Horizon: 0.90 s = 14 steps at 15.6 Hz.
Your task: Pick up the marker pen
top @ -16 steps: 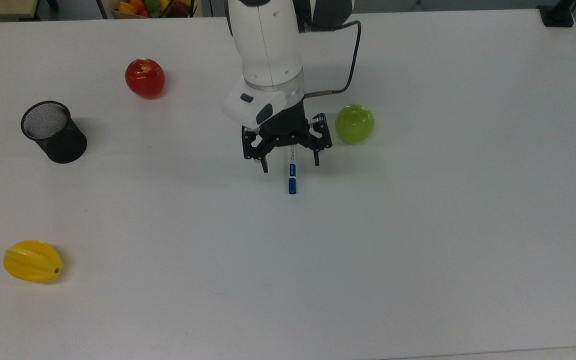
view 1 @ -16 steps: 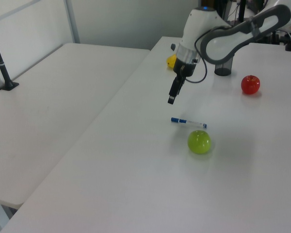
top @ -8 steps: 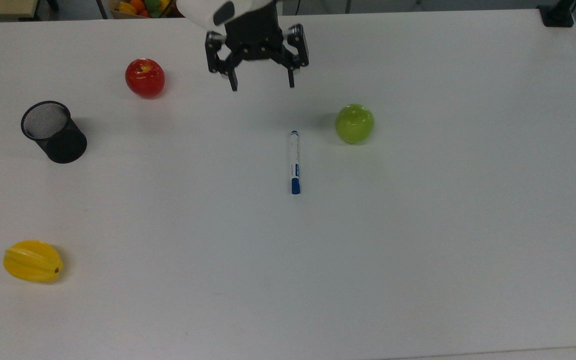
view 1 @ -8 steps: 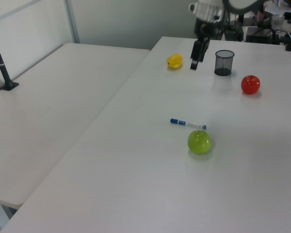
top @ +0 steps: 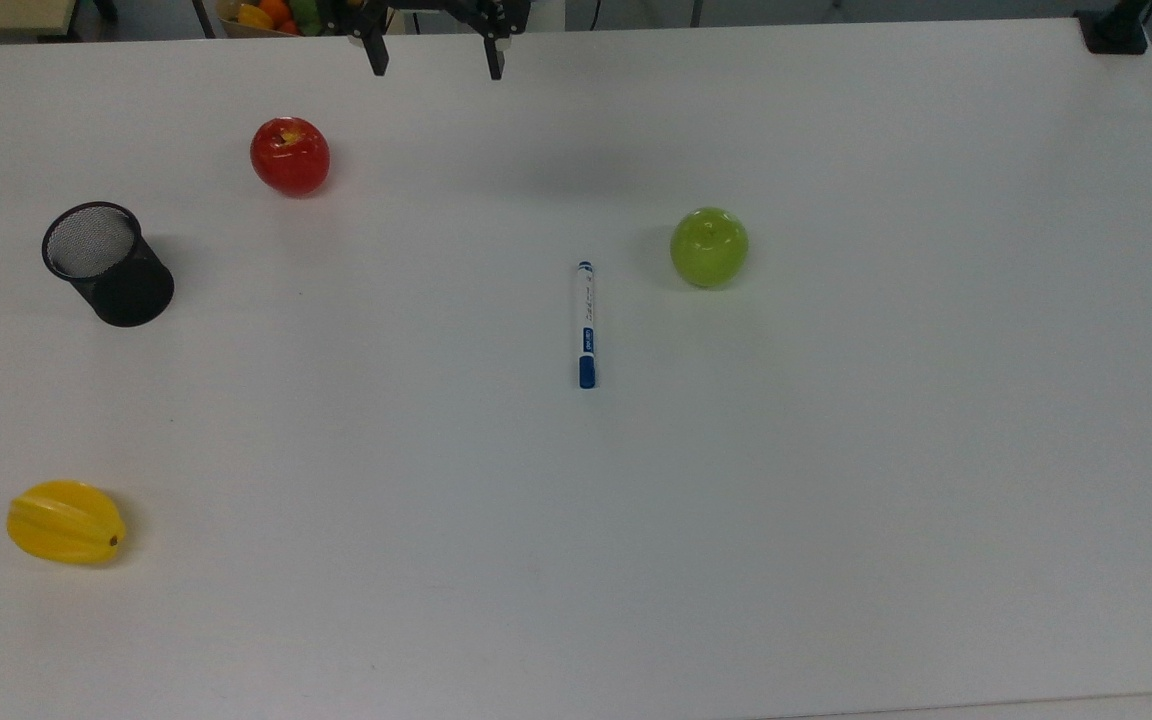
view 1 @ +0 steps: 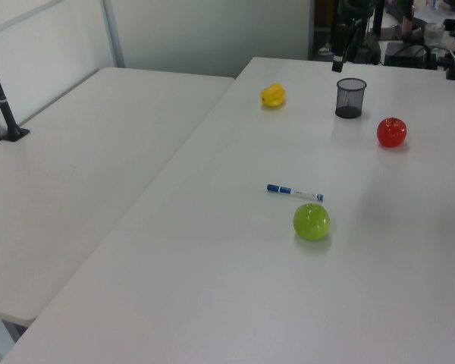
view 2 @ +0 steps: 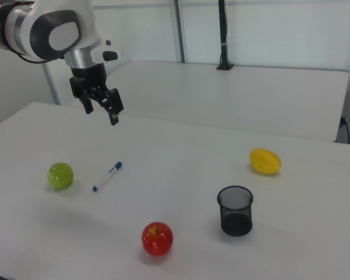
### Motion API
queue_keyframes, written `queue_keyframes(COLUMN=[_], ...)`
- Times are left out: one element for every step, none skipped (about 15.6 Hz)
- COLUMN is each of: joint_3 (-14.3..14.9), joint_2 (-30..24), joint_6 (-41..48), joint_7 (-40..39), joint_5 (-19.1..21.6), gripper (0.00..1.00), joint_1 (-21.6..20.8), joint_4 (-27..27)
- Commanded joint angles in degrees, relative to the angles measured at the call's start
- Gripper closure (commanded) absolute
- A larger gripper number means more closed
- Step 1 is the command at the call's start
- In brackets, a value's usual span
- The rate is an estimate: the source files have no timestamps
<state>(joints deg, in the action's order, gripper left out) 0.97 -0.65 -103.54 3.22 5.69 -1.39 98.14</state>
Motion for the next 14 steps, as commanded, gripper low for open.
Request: queue_keyframes(joint_3=[0.7, 1.1, 1.8, 2.3, 2.4, 2.4, 2.4, 2.4, 2.4, 2.5, 2.4, 2.4, 2.4, 2.4], joint_2=[-1.6, -1.5, -1.5, -1.5, -1.5, -1.5, -1.5, -1.5, -1.6, -1.6, -1.6, -1.6, -1.6, -1.6], joint_6=[0.8, 0.4, 0.4, 0.4, 0.9, 1.0, 1.0, 1.0, 1.0, 0.9, 0.9, 0.8, 0.7, 0.7], joint_7=[-0.2, -2.4, -6.3, -10.2, -12.3, -12.4, -12.2, -11.3, -10.4, -10.1, -10.0, -10.0, -10.0, -10.0], joint_5=[0.0, -0.2, -0.2, 0.1, 0.1, 0.0, 0.0, 0.0, -0.2, -0.2, -0.3, -0.3, -0.3, -0.3], gripper=[0.00, 0.00, 0.00, 0.00, 0.00, 0.00, 0.00, 0.00, 0.00, 0.00, 0.00, 0.00, 0.00, 0.00], joint_1=[-0.4, -0.4, -0.5, -0.6, -0.7, -0.8, -0.8, -0.8, -0.8, -0.8, -0.8, -0.8, -0.8, -0.8], joint_4=[1.5, 1.4, 1.4, 1.4, 0.9, 0.7, 0.7, 0.7, 0.7, 0.7, 0.7, 0.7, 0.7, 0.7])
